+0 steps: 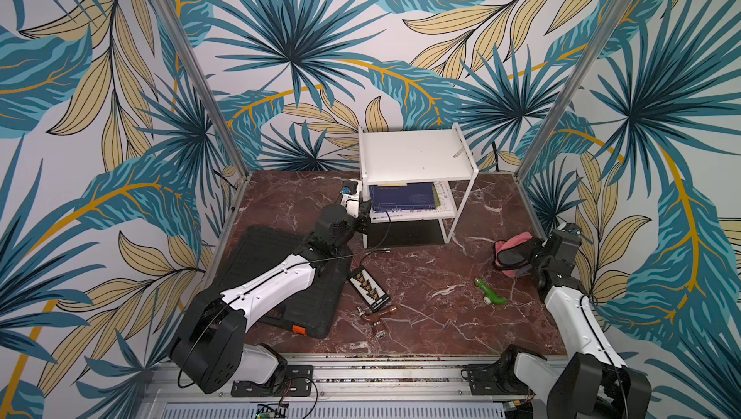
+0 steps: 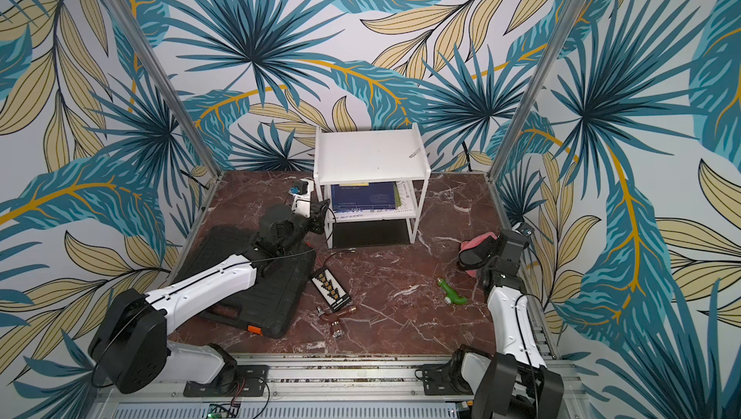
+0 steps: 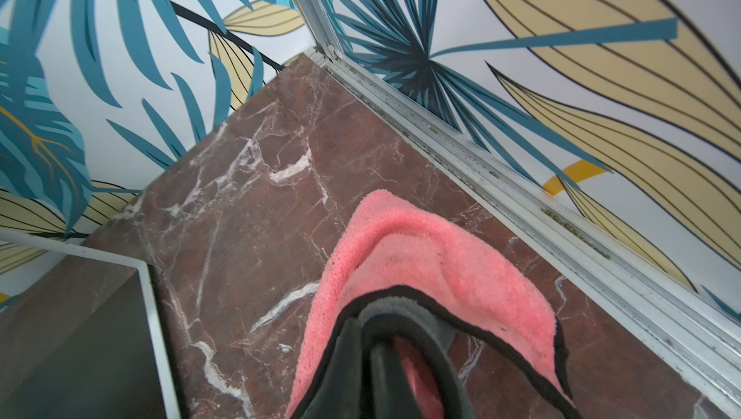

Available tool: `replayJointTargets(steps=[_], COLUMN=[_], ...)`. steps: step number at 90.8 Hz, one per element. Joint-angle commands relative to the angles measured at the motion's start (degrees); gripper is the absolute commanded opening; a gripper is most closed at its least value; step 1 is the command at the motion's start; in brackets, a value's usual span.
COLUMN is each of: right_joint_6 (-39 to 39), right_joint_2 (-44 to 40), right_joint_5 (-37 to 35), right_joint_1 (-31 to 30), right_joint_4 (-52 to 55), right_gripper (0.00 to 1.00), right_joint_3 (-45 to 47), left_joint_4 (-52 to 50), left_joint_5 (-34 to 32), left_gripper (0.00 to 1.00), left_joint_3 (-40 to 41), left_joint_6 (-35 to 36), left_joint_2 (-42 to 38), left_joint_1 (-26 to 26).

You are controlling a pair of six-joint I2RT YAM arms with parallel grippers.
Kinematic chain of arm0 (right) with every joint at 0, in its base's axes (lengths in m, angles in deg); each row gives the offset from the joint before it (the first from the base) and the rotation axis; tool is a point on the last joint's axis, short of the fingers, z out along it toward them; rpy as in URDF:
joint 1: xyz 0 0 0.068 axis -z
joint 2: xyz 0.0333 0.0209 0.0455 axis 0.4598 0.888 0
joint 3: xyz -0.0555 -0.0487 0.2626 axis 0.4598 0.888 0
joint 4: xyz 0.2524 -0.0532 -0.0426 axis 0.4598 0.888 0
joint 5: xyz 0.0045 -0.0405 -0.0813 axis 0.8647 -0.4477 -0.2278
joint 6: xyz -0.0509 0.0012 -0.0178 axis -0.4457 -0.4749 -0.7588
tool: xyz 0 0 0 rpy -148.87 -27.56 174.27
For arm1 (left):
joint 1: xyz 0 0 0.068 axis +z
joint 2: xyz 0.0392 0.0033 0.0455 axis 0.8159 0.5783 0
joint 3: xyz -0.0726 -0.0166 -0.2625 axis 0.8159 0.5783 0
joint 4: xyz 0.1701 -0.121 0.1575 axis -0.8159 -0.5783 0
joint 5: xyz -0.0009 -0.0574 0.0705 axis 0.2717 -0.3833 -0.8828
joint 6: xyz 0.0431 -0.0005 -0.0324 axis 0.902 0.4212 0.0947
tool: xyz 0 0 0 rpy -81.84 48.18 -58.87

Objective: Wipe the bookshelf clean with a cloth
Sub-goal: Hold the shelf at the center of the board.

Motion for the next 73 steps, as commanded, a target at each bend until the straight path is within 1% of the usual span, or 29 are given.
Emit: replayJointTargets(steps=[1,2,4,10,16,19,22,30,34,39,42,46,49,52,56,59,66,73], right_joint_6=[1.53,1.82,2.27,3.29,4.56,5.65,7.32,10.99,11.42,10.25,9.12,7.72,6.53,5.63,4.23,2.97,-1.16,-7.27], right_joint_2=[5.65,6.14,7.91,12.75,19.25,22.42,25.33,29.17,30.09,31.31,31.97,32.41,31.98,30.77,27.86,24.88,16.83,7.47], right_joint_5=[-3.11,-3.56,-4.36,-5.46,-3.2,-1.72,-1.72,-6.14,-7.79,-5.77,-3.05,-0.06,1.91,2.86,4.17,5.17,7.24,5.75], right_joint_1=[-0.34,-0.34,-0.29,-0.33,-0.26,-0.28,-0.33,-0.34,-0.29,-0.29,-0.26,-0.3,-0.33,-0.34,-0.36,-0.51,-2.11,-8.25], right_joint_4=[4.67,4.96,5.46,7.88,12.32,13.5,13.68,11.8,9.93,8.25,7.26,6.1,4.72,3.37,1.5,0.2,-0.33,-0.11], right_gripper=[0.94,0.97,0.99,1.0,0.99,1.0,0.99,0.99,0.99,1.0,0.98,0.88,0.72,0.49,0.33,0.26,0.13,0.01], right_joint_3=[-1.69,-2.1,-2.71,-6.43,-11.18,-12.99,-14.12,-13.84,-13.72,-13.82,-13.87,-13.55,-12.9,-11.69,-9.37,-7.85,-4.81,-2.47], left_joint_4=[-0.24,-0.23,-0.23,-0.22,-0.31,-0.34,-0.42,-0.14,0.04,0.05,0.06,0.18,0.3,0.62,1.22,1.41,1.6,1.42], left_joint_5=[-0.28,-0.35,-0.43,-0.73,-0.79,-0.83,-0.79,-0.2,0.44,1.08,1.43,1.5,1.77,2.33,3.38,3.96,4.13,4.4], left_gripper=[0.13,0.12,0.1,0.05,0.0,0.0,0.0,0.0,0.0,0.0,0.0,0.0,0.0,0.0,0.0,0.0,0.0,0.0], left_joint_3=[-2.29,-2.3,-2.3,-2.3,-2.45,-2.66,-2.8,-3.15,-3.33,-3.57,-3.69,-3.71,-3.55,-3.37,-3.12,-2.97,-2.68,-2.55], left_joint_6=[1.37,1.58,1.86,2.77,4.16,4.63,5.24,6.11,6.27,6.28,6.28,5.91,5.54,5.16,4.69,4.33,3.99,3.82], left_joint_2=[0.39,0.4,0.35,0.53,0.74,0.98,1.19,1.66,1.87,2.22,2.4,2.52,2.53,2.48,2.42,2.4,2.33,2.47], left_joint_1=[1.0,0.98,1.03,1.15,1.3,1.36,1.46,1.96,2.28,2.76,3.12,3.49,3.86,4.27,4.72,4.91,4.96,5.08])
